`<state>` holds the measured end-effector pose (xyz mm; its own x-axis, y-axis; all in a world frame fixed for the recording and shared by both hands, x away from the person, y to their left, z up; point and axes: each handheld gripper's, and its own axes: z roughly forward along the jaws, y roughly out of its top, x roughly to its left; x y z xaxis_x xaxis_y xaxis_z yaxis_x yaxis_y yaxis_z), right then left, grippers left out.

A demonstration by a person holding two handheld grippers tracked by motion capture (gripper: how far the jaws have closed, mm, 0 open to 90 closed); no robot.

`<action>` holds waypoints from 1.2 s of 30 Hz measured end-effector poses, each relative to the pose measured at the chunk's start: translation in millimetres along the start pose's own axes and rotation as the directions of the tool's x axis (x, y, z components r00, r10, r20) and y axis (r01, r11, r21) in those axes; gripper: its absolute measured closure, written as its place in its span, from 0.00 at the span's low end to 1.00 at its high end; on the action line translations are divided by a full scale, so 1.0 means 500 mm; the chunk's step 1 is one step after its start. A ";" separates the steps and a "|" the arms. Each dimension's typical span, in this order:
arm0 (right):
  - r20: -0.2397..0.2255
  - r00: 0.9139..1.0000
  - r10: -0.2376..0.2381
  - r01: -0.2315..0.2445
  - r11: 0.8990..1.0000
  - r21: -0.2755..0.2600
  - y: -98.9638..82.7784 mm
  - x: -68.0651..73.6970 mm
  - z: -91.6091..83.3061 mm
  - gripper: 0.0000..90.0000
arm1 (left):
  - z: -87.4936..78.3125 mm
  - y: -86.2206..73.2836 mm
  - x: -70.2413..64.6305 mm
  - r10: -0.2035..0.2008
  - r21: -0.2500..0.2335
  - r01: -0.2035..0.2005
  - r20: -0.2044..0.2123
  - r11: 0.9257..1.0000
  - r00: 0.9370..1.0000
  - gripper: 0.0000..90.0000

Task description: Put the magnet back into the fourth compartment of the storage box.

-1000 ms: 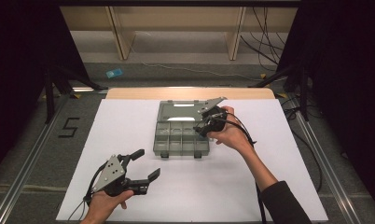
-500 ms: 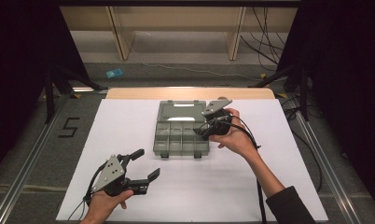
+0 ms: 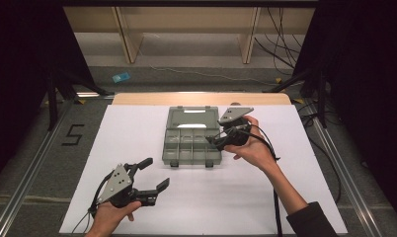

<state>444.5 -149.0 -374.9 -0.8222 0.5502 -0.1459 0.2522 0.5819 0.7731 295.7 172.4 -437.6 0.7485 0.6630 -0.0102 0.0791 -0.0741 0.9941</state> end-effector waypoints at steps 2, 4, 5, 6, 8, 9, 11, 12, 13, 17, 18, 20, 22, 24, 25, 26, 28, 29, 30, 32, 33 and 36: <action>-0.002 1.000 0.002 -0.002 1.000 -0.014 -0.001 0.002 -0.004 0.31 | -0.001 0.000 0.000 0.000 0.004 0.000 -0.002 1.000 1.000 0.19; -0.007 1.000 0.008 -0.009 1.000 -0.019 0.000 0.006 -0.007 0.31 | 0.000 0.000 0.000 -0.003 0.003 0.003 -0.003 1.000 1.000 0.19; -0.007 1.000 0.008 -0.009 1.000 -0.019 0.000 0.006 -0.007 0.31 | 0.000 0.000 0.000 -0.002 0.003 0.002 -0.003 1.000 1.000 0.19; 0.000 1.000 0.004 -0.004 0.999 -0.036 -0.001 0.010 -0.010 0.31 | 0.000 0.000 0.000 0.000 0.000 0.000 0.000 1.000 1.000 0.19; -0.006 1.000 0.007 -0.007 0.999 -0.033 -0.001 0.012 -0.012 0.31 | -0.001 0.000 -0.001 -0.001 0.005 0.001 -0.002 1.000 1.000 0.19; -0.006 1.000 0.002 -0.002 0.999 -0.039 -0.002 0.013 -0.013 0.31 | -0.001 0.000 0.000 -0.001 0.005 0.001 -0.002 1.000 1.000 0.19; -0.009 1.000 0.003 -0.004 0.999 -0.051 -0.003 0.016 -0.015 0.31 | 0.000 0.000 0.000 -0.002 0.004 0.002 -0.004 1.000 1.000 0.19; -0.007 1.000 0.005 -0.005 0.998 -0.056 -0.004 0.018 -0.017 0.31 | 0.000 0.000 0.000 0.000 0.004 0.000 -0.003 1.000 1.000 0.19; -0.011 1.000 0.008 -0.009 0.999 -0.053 -0.005 0.019 -0.019 0.31 | 0.000 0.000 0.000 -0.001 0.003 0.001 -0.003 1.000 1.000 0.19; -0.015 1.000 0.020 -0.021 0.998 -0.064 -0.007 0.025 -0.023 0.31 | 0.000 0.000 -0.001 -0.002 0.005 0.002 -0.004 1.000 1.000 0.19; -0.014 1.000 0.015 -0.015 0.997 -0.075 -0.008 0.025 -0.023 0.31 | 0.000 0.000 -0.001 -0.004 0.007 0.004 -0.002 1.000 1.000 0.19; -0.014 1.000 0.012 -0.013 0.997 -0.070 -0.010 0.030 -0.026 0.31 | 0.000 0.000 0.000 -0.001 0.007 0.001 -0.002 1.000 1.000 0.19; -0.013 1.000 0.006 -0.007 0.997 -0.082 -0.012 0.033 -0.026 0.31 | -0.001 0.000 0.000 -0.001 0.008 0.001 -0.004 1.000 1.000 0.19; -0.013 1.000 0.006 -0.007 0.997 -0.083 -0.014 0.037 -0.028 0.31 | 0.000 0.000 0.000 -0.001 0.003 0.001 -0.004 1.000 1.000 0.19; -0.012 1.000 0.006 -0.007 0.996 -0.085 -0.015 0.037 -0.028 0.31 | -0.001 0.000 0.000 0.001 0.010 -0.001 -0.003 1.000 1.000 0.19; -0.015 1.000 0.009 -0.010 0.996 -0.090 -0.018 0.040 -0.026 0.31 | -0.001 0.000 -0.001 -0.001 0.009 0.001 -0.002 1.000 1.000 0.19; -0.022 1.000 0.010 -0.012 0.996 -0.088 -0.019 0.040 -0.026 0.31 | 0.000 0.000 -0.001 -0.002 0.007 0.002 -0.002 1.000 1.000 0.19; -0.020 1.000 0.016 -0.018 0.996 -0.090 -0.020 0.043 -0.025 0.31 | 0.000 0.000 -0.001 -0.004 0.004 0.004 -0.002 1.000 1.000 0.19; -0.025 1.000 0.009 -0.011 0.996 -0.087 -0.021 0.044 -0.025 0.31 | 0.000 0.000 0.000 -0.001 0.003 0.001 -0.002 1.000 1.000 0.19; -0.024 1.000 0.012 -0.014 0.996 -0.089 -0.021 0.046 -0.025 0.31 | -0.001 0.000 0.000 -0.001 0.006 0.001 -0.006 1.000 1.000 0.19; -0.019 1.000 0.013 -0.014 0.995 -0.101 -0.022 0.048 -0.026 0.31 | 0.000 0.000 0.001 -0.002 -0.003 0.002 -0.001 1.000 1.000 0.19; -0.029 0.999 0.020 -0.022 0.995 -0.099 -0.022 0.051 -0.028 0.31 | 0.000 0.000 0.000 0.000 0.000 0.000 -0.001 1.000 1.000 0.19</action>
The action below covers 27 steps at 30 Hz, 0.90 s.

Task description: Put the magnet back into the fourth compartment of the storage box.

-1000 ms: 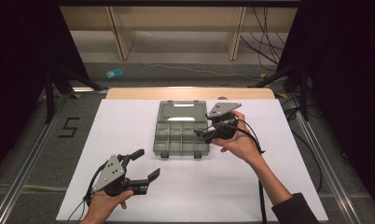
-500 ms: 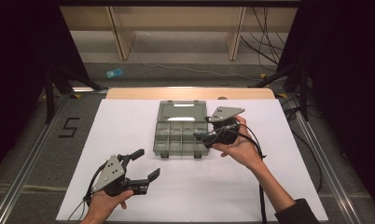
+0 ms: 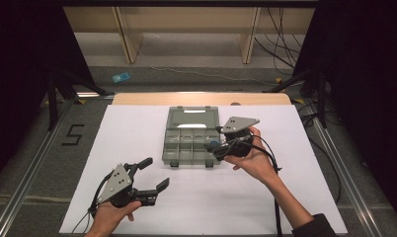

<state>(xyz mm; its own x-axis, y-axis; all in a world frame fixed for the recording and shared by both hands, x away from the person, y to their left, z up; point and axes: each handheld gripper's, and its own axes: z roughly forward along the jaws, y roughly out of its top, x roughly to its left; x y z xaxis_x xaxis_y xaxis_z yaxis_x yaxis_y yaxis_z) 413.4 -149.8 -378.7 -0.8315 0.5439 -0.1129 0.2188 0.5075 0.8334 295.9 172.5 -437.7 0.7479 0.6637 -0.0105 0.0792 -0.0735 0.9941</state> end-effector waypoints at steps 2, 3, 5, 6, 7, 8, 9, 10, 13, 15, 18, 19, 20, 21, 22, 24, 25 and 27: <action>-0.005 1.000 0.004 -0.004 1.000 0.003 -0.002 0.001 -0.002 0.31 | 0.000 0.000 0.000 -0.001 -0.001 0.001 0.000 1.000 1.000 0.19; -0.002 1.000 0.007 -0.007 1.000 -0.006 -0.004 0.002 -0.003 0.31 | 0.000 0.000 -0.001 -0.001 0.000 0.001 0.001 1.000 1.000 0.19; 0.001 1.000 0.011 -0.011 1.000 -0.006 -0.007 0.003 -0.005 0.31 | 0.000 0.000 -0.001 0.000 0.000 0.000 0.000 1.000 1.000 0.19; 0.007 1.000 0.007 -0.007 1.000 -0.013 -0.008 0.002 -0.005 0.31 | 0.000 0.000 0.000 -0.001 0.000 0.001 0.000 1.000 1.000 0.19; 0.004 1.000 0.013 -0.013 1.000 -0.009 -0.009 0.003 -0.007 0.31 | 0.000 0.000 0.000 0.000 0.000 0.000 0.000 1.000 1.000 0.19; 0.004 1.000 0.013 -0.013 1.000 -0.009 -0.009 0.003 -0.007 0.31 | 0.000 0.000 0.000 0.000 0.000 0.000 0.000 1.000 1.000 0.19; -0.001 1.000 0.015 -0.015 1.000 -0.009 -0.010 0.004 -0.007 0.31 | 0.000 0.000 -0.001 -0.001 -0.001 0.001 0.000 1.000 1.000 0.19; 0.009 1.000 0.012 -0.011 1.000 -0.019 -0.013 0.004 -0.009 0.31 | 0.000 0.000 -0.001 -0.002 -0.001 0.002 0.001 1.000 1.000 0.19; -0.001 1.000 0.023 -0.023 1.000 -0.016 -0.015 0.006 -0.011 0.31 | 0.000 0.000 -0.001 -0.002 -0.001 0.002 0.001 1.000 1.000 0.19; 0.002 1.000 0.028 -0.028 0.999 -0.026 -0.018 0.009 -0.016 0.31 | 0.000 0.000 -0.001 -0.002 -0.001 0.002 0.002 1.000 1.000 0.19; -0.002 1.000 0.031 -0.031 0.999 -0.028 -0.021 0.011 -0.017 0.31 | 0.000 0.000 -0.001 -0.003 0.000 0.003 0.001 1.000 1.000 0.19; 0.006 1.000 0.024 -0.024 0.999 -0.036 -0.024 0.011 -0.019 0.31 | 0.001 0.000 -0.001 -0.004 0.000 0.004 0.001 1.000 1.000 0.19; 0.006 1.000 0.024 -0.024 0.999 -0.036 -0.024 0.011 -0.019 0.31 | 0.001 0.000 -0.001 -0.004 0.000 0.004 0.001 1.000 1.000 0.19; 0.001 0.999 0.035 -0.034 0.999 -0.034 -0.026 0.012 -0.021 0.31 | 0.001 0.000 -0.002 -0.004 0.000 0.004 0.001 1.000 1.000 0.19; -0.003 0.999 0.036 -0.036 0.999 -0.030 -0.027 0.012 -0.023 0.31 | 0.001 0.000 -0.002 -0.009 -0.004 0.009 0.001 1.000 1.000 0.19; -0.001 0.999 0.039 -0.039 0.999 -0.034 -0.028 0.013 -0.023 0.31 | 0.001 0.000 -0.002 -0.008 -0.004 0.008 0.001 1.000 1.000 0.19; 0.006 0.999 0.032 -0.032 0.999 -0.039 -0.029 0.013 -0.023 0.31 | 0.001 0.000 -0.002 -0.007 -0.003 0.007 0.001 1.000 1.000 0.19; -0.006 0.999 0.040 -0.040 0.999 -0.030 -0.032 0.015 -0.025 0.31 | 0.001 0.000 -0.002 -0.008 -0.003 0.008 0.001 1.000 1.000 0.19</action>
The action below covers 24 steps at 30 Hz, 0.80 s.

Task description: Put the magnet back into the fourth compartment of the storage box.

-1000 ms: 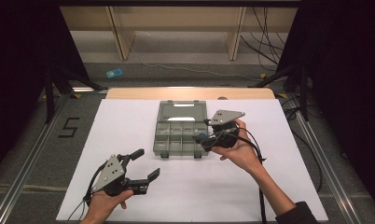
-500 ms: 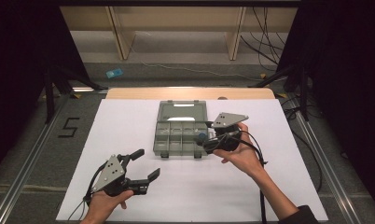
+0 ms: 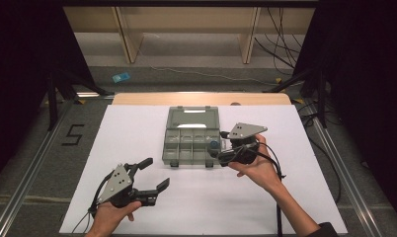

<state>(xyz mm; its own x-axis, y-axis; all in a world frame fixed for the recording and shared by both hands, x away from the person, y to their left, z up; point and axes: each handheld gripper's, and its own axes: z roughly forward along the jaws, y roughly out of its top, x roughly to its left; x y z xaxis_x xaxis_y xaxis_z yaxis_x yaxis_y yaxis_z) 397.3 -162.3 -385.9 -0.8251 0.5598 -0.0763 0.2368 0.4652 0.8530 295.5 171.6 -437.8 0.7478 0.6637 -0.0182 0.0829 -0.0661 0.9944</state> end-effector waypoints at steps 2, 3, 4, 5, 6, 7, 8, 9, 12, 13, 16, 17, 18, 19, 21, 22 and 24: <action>0.007 1.000 -0.001 0.001 1.000 -0.004 -0.004 0.002 -0.002 0.31 | 0.000 0.000 0.000 0.000 -0.001 0.000 -0.001 1.000 1.000 0.19; 0.002 1.000 0.002 -0.002 1.000 -0.002 -0.005 0.003 -0.004 0.31 | 0.000 0.000 -0.001 0.000 -0.001 0.000 0.000 1.000 1.000 0.19; 0.014 1.000 -0.005 0.005 1.000 -0.009 -0.007 0.003 -0.005 0.31 | 0.000 0.000 -0.001 0.000 -0.001 0.000 0.000 1.000 1.000 0.19; 0.014 1.000 -0.005 0.005 1.000 -0.009 -0.007 0.003 -0.005 0.31 | 0.000 0.000 0.000 0.000 -0.001 0.000 0.001 1.000 1.000 0.19; 0.008 1.000 0.004 -0.004 1.000 -0.012 -0.010 0.006 -0.006 0.31 | 0.000 0.000 0.000 0.000 -0.001 0.000 0.000 1.000 1.000 0.19; 0.007 1.000 0.007 -0.007 1.000 -0.018 -0.011 0.007 -0.007 0.31 | 0.000 0.000 0.000 0.001 -0.001 -0.001 0.000 1.000 1.000 0.19; -0.001 1.000 0.011 -0.011 1.000 -0.011 -0.012 0.008 -0.009 0.31 | 0.000 0.000 0.000 0.000 -0.001 0.000 0.000 1.000 1.000 0.19; 0.003 1.000 0.004 -0.004 1.000 -0.022 -0.014 0.008 -0.010 0.31 | 0.000 0.000 0.001 0.000 -0.002 0.000 0.000 1.000 1.000 0.19; 0.005 1.000 0.016 -0.016 0.999 -0.033 -0.018 0.013 -0.014 0.31 | 0.000 0.001 0.000 0.001 -0.002 -0.001 0.001 1.000 1.000 0.19; 0.005 1.000 0.016 -0.016 0.999 -0.033 -0.018 0.013 -0.014 0.31 | 0.000 0.000 0.000 0.001 -0.001 -0.001 0.001 1.000 1.000 0.19; 0.000 1.000 0.025 -0.025 0.999 -0.042 -0.023 0.019 -0.021 0.31 | 0.000 0.000 0.000 0.001 -0.001 -0.001 0.000 1.000 1.000 0.19; 0.000 1.000 0.025 -0.025 0.999 -0.042 -0.023 0.019 -0.021 0.31 | 0.000 0.000 0.000 0.001 -0.001 -0.001 0.000 1.000 1.000 0.19; 0.004 1.000 0.021 -0.021 0.999 -0.043 -0.025 0.019 -0.024 0.31 | 0.000 0.000 -0.001 0.000 0.000 0.000 0.000 1.000 1.000 0.19; -0.008 0.999 0.032 -0.032 0.999 -0.043 -0.027 0.021 -0.025 0.31 | 0.000 0.000 -0.001 -0.001 -0.001 0.001 0.000 1.000 1.000 0.19; -0.007 0.999 0.040 -0.040 0.998 -0.050 -0.031 0.022 -0.029 0.30 | 0.000 0.000 0.000 0.001 -0.001 -0.001 0.000 1.000 1.000 0.19; -0.011 0.999 0.046 -0.046 0.998 -0.051 -0.033 0.023 -0.030 0.30 | 0.000 0.000 0.000 0.001 -0.001 -0.001 0.000 1.000 1.000 0.19; 0.000 0.999 0.045 -0.045 0.997 -0.058 -0.038 0.024 -0.033 0.30 | 0.000 0.000 0.000 0.001 -0.001 -0.001 0.000 1.000 1.000 0.19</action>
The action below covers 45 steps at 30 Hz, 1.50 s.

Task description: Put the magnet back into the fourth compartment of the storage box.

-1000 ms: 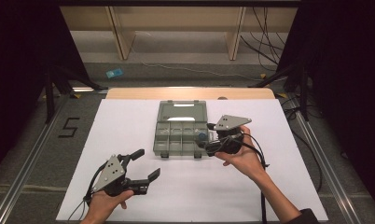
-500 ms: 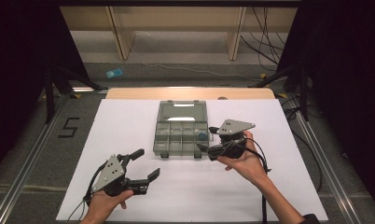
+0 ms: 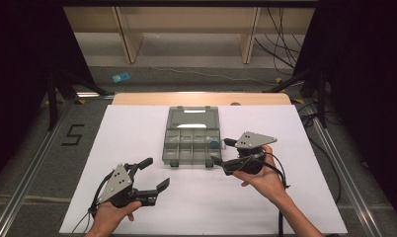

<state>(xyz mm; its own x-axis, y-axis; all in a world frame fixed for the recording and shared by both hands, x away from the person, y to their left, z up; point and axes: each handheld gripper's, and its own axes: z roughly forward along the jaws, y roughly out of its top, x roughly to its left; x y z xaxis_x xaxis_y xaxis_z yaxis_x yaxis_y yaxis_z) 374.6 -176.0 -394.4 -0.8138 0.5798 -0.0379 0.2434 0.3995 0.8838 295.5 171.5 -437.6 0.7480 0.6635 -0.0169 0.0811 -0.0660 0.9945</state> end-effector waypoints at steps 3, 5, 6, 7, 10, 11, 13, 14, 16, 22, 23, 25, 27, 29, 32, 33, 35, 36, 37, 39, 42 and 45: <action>-0.004 1.000 0.014 -0.014 1.000 -0.001 -0.008 0.000 -0.006 0.30 | 0.000 0.000 0.000 0.000 0.000 0.000 0.000 1.000 1.000 0.19; 0.000 1.000 0.013 -0.013 1.000 -0.003 -0.010 0.000 -0.008 0.29 | 0.000 0.000 0.000 0.000 0.000 0.000 0.000 1.000 1.000 0.19; -0.003 1.000 0.015 -0.015 1.000 -0.008 -0.012 -0.001 -0.009 0.29 | 0.000 0.000 0.000 0.000 0.000 0.000 0.000 1.000 1.000 0.19; -0.002 1.000 0.017 -0.017 1.000 -0.012 -0.014 -0.001 -0.012 0.29 | 0.000 0.000 0.000 0.000 0.000 0.000 0.000 1.000 1.000 0.19; 0.010 0.999 0.030 -0.030 0.999 -0.030 -0.022 -0.001 -0.018 0.28 | 0.000 0.000 0.000 0.000 -0.001 0.000 0.000 1.000 1.000 0.19; 0.005 0.999 0.035 -0.034 0.999 -0.031 -0.024 -0.001 -0.020 0.28 | 0.000 0.000 0.000 -0.001 0.000 0.001 0.000 1.000 1.000 0.19; 0.000 0.999 0.036 -0.036 0.999 -0.027 -0.025 -0.002 -0.023 0.28 | 0.001 0.000 0.000 0.001 0.000 -0.001 -0.001 1.000 1.000 0.19; 0.003 0.999 0.032 -0.032 0.999 -0.039 -0.027 -0.002 -0.025 0.28 | 0.001 0.000 -0.001 -0.003 0.000 0.003 -0.001 1.000 1.000 0.19; 0.004 0.999 0.043 -0.042 0.998 -0.053 -0.032 -0.002 -0.031 0.27 | 0.001 -0.001 -0.001 -0.003 0.001 0.003 -0.001 1.000 1.000 0.19; -0.007 0.998 0.070 -0.070 0.996 -0.055 -0.044 0.000 -0.038 0.26 | 0.000 -0.001 0.000 0.001 0.004 -0.001 -0.002 1.000 1.000 0.19; -0.007 0.998 0.070 -0.070 0.996 -0.055 -0.044 0.000 -0.038 0.26 | 0.000 0.000 0.000 0.004 0.006 -0.004 -0.001 1.000 1.000 0.19; 0.001 0.998 0.067 -0.066 0.996 -0.064 -0.047 -0.001 -0.040 0.26 | 0.000 -0.001 0.000 0.001 0.005 -0.001 -0.002 1.000 1.000 0.19; -0.005 0.997 0.078 -0.078 0.995 -0.069 -0.051 0.000 -0.044 0.25 | 0.000 -0.001 0.000 -0.001 0.005 0.001 -0.002 1.000 1.000 0.19; -0.008 0.997 0.080 -0.081 0.995 -0.060 -0.051 0.000 -0.047 0.25 | 0.000 -0.001 0.001 0.003 0.006 -0.003 -0.002 1.000 1.000 0.19; 0.000 0.996 0.089 -0.089 0.993 -0.076 -0.057 0.001 -0.051 0.25 | 0.000 -0.001 0.001 0.003 0.006 -0.003 -0.002 1.000 1.000 0.19; 0.009 0.997 0.076 -0.075 0.994 -0.083 -0.058 -0.001 -0.052 0.25 | 0.000 -0.001 0.001 0.003 0.006 -0.003 -0.002 1.000 1.000 0.19; 0.008 0.996 0.088 -0.088 0.993 -0.075 -0.061 0.001 -0.055 0.25 | 0.000 -0.001 0.000 0.002 0.006 -0.002 -0.002 1.000 1.000 0.19; 0.008 0.996 0.088 -0.088 0.993 -0.075 -0.061 0.001 -0.055 0.25 | 0.000 -0.001 0.000 0.002 0.005 -0.002 -0.003 1.000 1.000 0.19; 0.004 0.996 0.089 -0.088 0.994 -0.071 -0.063 0.001 -0.058 0.25 | 0.000 -0.001 0.000 0.002 0.005 -0.002 -0.003 1.000 1.000 0.19; 0.008 0.996 0.090 -0.089 0.993 -0.073 -0.066 0.002 -0.061 0.25 | 0.000 -0.001 0.000 0.002 0.005 -0.002 -0.003 1.000 1.000 0.19; 0.012 0.996 0.094 -0.093 0.993 -0.077 -0.072 0.003 -0.066 0.24 | 0.001 -0.001 0.001 0.004 0.007 -0.004 -0.002 1.000 1.000 0.19; 0.012 0.996 0.088 -0.086 0.993 -0.084 -0.075 0.003 -0.069 0.24 | 0.001 -0.001 0.000 0.002 0.008 -0.002 -0.001 1.000 1.000 0.19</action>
<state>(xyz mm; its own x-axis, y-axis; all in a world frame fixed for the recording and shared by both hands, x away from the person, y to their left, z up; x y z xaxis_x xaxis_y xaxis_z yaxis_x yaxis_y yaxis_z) 346.3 -214.6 -411.5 -0.7831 0.6209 0.0342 0.2676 0.2867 0.9199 295.7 171.3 -438.2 0.7476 0.6640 -0.0146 0.0844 -0.0732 0.9937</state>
